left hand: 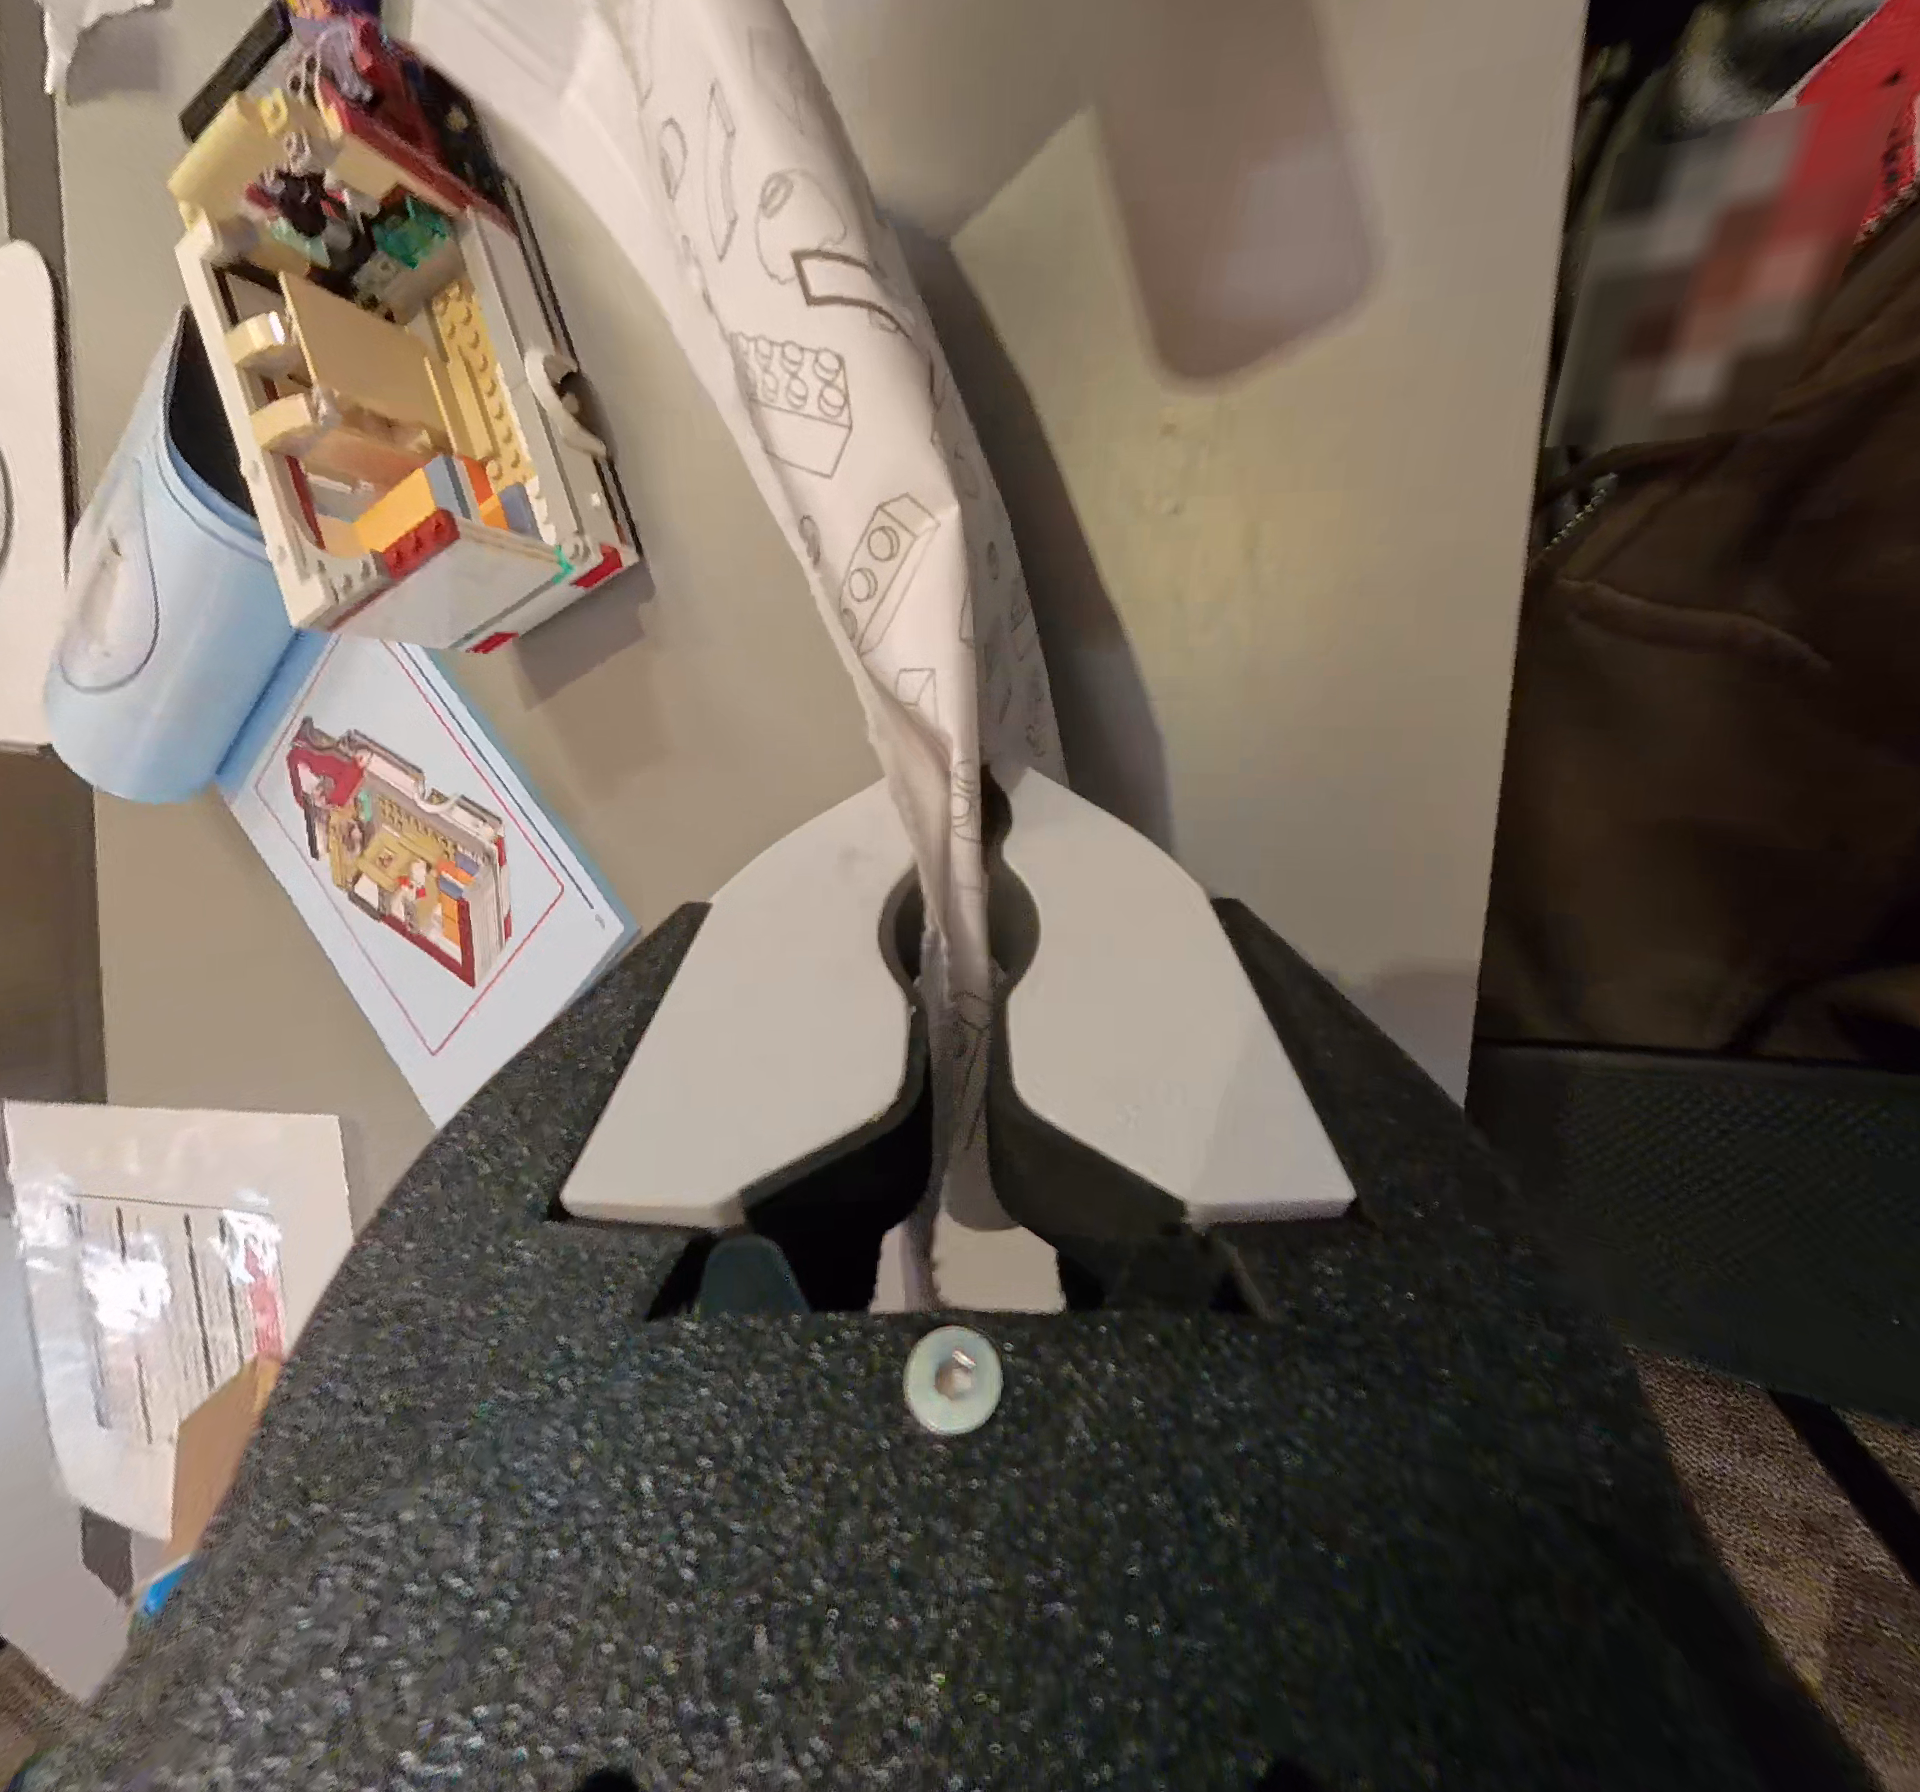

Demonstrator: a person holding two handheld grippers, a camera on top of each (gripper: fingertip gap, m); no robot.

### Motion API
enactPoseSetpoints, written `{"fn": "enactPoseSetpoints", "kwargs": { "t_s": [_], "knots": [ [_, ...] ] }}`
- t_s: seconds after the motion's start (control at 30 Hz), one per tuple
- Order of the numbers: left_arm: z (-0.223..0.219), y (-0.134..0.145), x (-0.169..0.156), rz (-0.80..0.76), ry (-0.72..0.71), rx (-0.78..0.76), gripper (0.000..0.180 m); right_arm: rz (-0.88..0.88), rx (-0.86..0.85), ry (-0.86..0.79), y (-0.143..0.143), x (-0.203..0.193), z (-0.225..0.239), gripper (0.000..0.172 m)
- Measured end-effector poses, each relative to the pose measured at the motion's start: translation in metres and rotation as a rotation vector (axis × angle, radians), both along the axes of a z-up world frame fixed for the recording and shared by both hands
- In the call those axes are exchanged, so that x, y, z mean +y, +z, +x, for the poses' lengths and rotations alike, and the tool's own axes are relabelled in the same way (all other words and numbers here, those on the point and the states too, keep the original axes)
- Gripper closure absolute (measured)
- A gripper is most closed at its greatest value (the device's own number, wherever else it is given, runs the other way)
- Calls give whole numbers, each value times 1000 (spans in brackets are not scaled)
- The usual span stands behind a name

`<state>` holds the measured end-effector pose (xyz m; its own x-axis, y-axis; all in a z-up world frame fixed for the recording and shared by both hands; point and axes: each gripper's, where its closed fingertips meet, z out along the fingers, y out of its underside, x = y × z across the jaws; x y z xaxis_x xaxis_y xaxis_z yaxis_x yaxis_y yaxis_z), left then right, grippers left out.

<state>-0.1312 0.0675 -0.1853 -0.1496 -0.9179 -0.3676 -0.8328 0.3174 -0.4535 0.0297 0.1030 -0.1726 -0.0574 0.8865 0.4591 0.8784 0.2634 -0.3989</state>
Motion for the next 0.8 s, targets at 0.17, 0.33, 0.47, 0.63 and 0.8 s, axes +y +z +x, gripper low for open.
{"fn": "enactPoseSetpoints", "kwargs": {
  "t_s": [0.17, 0.33, 0.47, 0.63, 0.8],
  "knots": [
    [-15, -12, 8, 15, 51, 35, 172, -33, 15, -16, -2, -2, 5, 170],
    [-13, -13, 3, 18, 15, 12, 180, -71, 99, -12, 2, -9, 5, 142],
    [-14, -15, -1, 36, -27, 23, 180, -61, 83, -25, -1, -4, 8, 110],
    [-20, -14, -2, 18, -27, 14, 180, -82, 97, 10, -8, -6, 2, 162],
    [-25, -11, -3, -87, 33, -80, 180, -208, 181, -2, -14, -14, -2, 171]
  ]
}}
